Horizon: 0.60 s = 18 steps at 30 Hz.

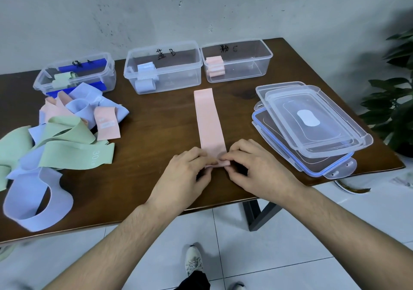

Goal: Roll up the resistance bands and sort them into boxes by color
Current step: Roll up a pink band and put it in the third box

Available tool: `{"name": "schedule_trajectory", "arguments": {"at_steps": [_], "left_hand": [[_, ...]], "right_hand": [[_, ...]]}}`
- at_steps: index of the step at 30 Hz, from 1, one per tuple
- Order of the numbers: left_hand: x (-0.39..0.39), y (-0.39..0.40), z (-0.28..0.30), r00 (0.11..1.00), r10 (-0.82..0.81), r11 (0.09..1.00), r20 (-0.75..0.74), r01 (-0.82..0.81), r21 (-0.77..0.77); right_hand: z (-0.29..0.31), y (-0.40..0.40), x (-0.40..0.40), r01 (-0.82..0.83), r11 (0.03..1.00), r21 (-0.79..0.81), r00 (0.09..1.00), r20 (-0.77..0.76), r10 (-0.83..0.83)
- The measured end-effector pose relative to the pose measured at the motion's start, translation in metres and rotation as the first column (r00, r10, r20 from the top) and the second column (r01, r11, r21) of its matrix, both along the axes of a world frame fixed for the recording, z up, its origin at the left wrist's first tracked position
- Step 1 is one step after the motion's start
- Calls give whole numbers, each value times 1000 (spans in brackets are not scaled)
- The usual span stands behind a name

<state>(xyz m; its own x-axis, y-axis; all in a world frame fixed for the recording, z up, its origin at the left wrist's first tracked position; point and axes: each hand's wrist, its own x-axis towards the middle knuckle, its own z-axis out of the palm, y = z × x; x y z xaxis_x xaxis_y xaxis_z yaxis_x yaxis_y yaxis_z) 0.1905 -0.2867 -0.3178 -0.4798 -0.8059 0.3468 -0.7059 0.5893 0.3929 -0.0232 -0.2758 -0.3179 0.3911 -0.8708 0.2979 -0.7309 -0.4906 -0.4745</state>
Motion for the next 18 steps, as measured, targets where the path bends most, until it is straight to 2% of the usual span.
{"name": "schedule_trajectory", "arguments": {"at_steps": [10,18], "left_hand": [[2,-5,2,1000,9,1000,27,-9,6],[1,-9,4,991,26,1000,129,-26,-4]], "right_hand": [[3,-9,1,-28,1000,-10,998,-58,27],[5,-11,1,10,1000,5,990,-143,-9]]}}
